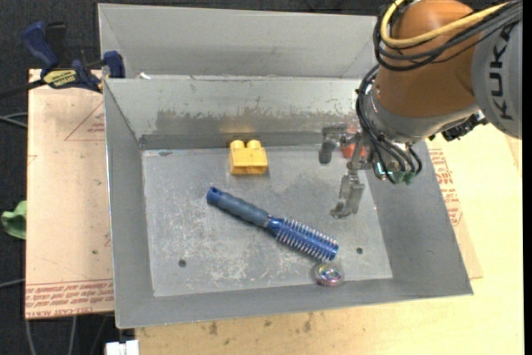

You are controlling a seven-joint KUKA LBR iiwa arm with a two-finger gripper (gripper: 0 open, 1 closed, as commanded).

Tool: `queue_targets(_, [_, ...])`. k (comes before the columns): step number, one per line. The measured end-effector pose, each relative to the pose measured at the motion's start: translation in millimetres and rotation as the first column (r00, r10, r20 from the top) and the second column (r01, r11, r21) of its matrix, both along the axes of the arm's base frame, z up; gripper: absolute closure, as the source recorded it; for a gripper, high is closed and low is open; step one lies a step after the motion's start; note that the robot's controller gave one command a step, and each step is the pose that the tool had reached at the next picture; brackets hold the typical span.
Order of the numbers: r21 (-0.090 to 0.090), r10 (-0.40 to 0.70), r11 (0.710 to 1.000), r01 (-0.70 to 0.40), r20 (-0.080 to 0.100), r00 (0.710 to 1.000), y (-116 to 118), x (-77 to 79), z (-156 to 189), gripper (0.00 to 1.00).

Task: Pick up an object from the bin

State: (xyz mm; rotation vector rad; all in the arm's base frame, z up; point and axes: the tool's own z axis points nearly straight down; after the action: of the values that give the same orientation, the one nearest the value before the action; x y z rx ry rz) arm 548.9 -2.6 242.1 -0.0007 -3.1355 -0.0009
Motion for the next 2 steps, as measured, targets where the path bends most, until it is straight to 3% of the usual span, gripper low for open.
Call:
queue_targets(1, [0.000, 0.025, 1.000, -0.025, -0.002, 1.000, -2.0, -50.4, -159.7, 0.00])
queue_targets(2, [0.000, 0.026, 1.000, -0.026, 0.005, 1.000, -2.0, -48.1, -155.7, 1.00])
